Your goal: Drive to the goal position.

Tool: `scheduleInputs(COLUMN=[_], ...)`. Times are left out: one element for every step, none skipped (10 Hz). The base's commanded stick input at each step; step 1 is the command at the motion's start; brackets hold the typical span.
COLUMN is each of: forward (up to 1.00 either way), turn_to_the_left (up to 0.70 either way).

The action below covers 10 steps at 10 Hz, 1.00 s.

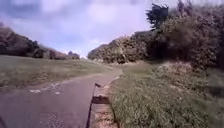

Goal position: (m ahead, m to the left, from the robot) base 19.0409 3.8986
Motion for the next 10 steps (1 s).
scheduleInputs(forward=[0.70,0.70,0.70,0.70,0.70,0.70,0.70,0.70,0.70,0.70], turn_to_the_left=[0.14,0.14,0.14,0.14,0.14,0.14,0.08,0.08,0.03,0.02])
